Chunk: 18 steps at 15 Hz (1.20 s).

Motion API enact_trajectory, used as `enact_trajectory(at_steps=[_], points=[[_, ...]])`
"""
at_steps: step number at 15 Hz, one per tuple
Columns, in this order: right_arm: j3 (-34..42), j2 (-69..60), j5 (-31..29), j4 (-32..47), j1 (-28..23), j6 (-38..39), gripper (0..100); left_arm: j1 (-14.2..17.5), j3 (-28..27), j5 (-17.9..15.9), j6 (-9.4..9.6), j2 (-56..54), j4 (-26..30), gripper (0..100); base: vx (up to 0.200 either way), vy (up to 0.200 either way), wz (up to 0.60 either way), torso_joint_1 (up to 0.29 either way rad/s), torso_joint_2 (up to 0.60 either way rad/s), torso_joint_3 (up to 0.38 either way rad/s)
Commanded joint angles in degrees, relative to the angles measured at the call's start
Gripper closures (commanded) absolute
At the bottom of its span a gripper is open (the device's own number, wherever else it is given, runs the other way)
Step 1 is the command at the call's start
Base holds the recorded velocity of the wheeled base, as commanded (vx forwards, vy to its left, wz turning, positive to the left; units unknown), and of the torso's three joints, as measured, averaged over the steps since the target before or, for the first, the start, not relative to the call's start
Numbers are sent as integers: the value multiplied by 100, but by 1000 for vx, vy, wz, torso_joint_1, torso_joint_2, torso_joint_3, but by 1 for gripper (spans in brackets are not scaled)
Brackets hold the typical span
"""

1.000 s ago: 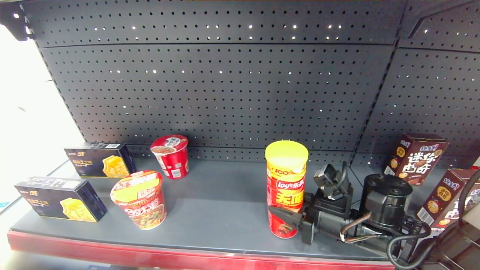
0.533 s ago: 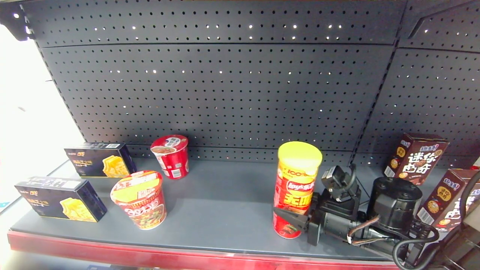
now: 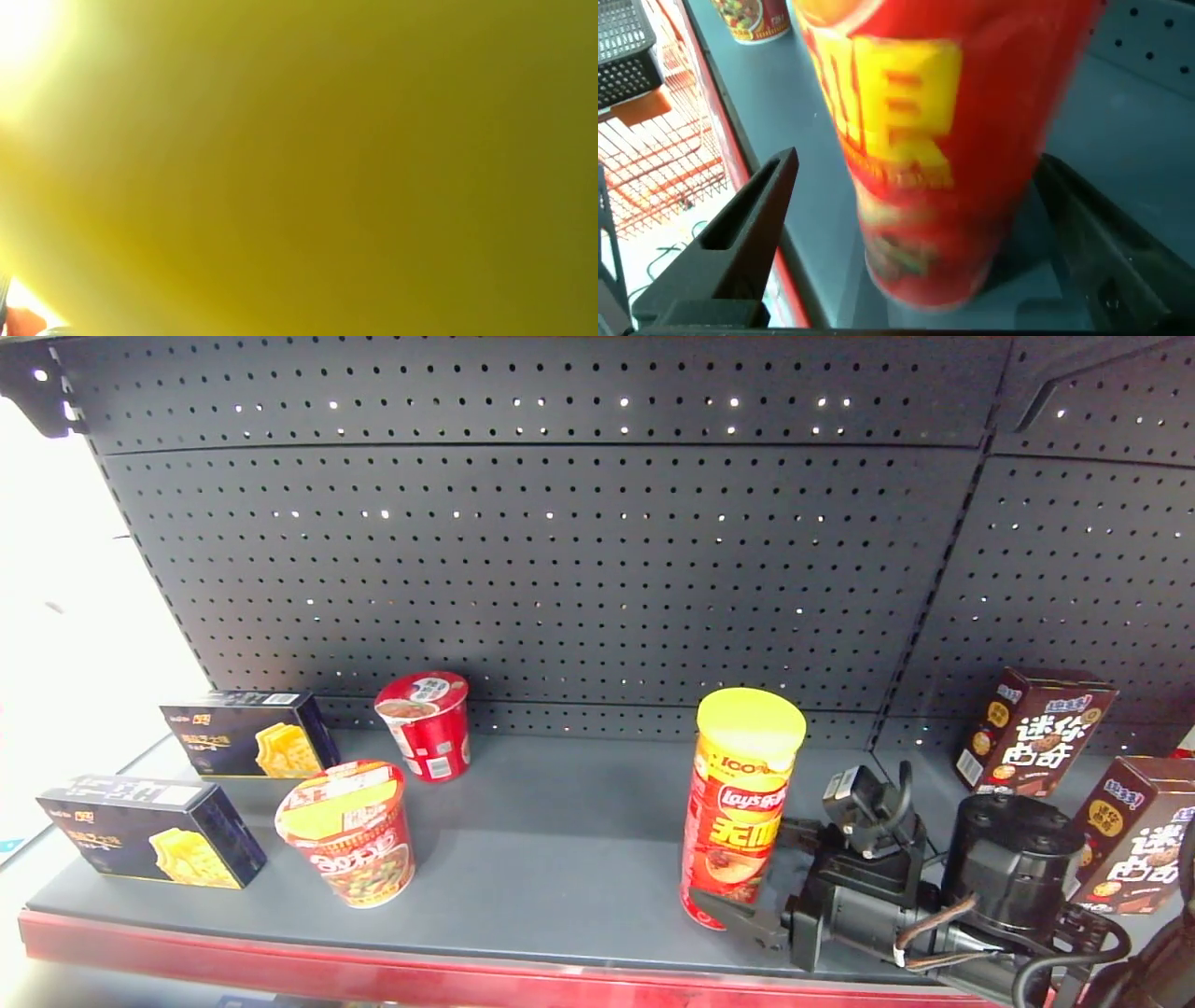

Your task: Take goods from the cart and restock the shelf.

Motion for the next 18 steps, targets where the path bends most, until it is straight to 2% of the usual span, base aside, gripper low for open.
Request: enact_trajectory(at_steps=[1, 5, 7, 13, 18], points=[[201, -266, 1, -2, -55, -6, 0, -3, 6, 1, -2, 0, -2, 100, 0, 0, 0, 0, 0, 0], [711, -864, 1, 25, -73, -6, 0, 32, 15, 1, -11, -79, 7, 100, 0, 0, 0, 0, 0, 0], [896, -1093, 1, 25, -82, -15, 0, 41, 15, 1, -81, -88, 7, 100, 0, 0, 0, 0, 0, 0], [1291, -1884, 9, 69, -152, -41, 0, 76, 15, 9, -81, -88, 7, 100, 0, 0, 0, 0, 0, 0], [1283, -2455, -35, 86, -565, -340, 0, 85, 121, 9, -81, -141, 7, 100, 0, 0, 0, 0, 0, 0]])
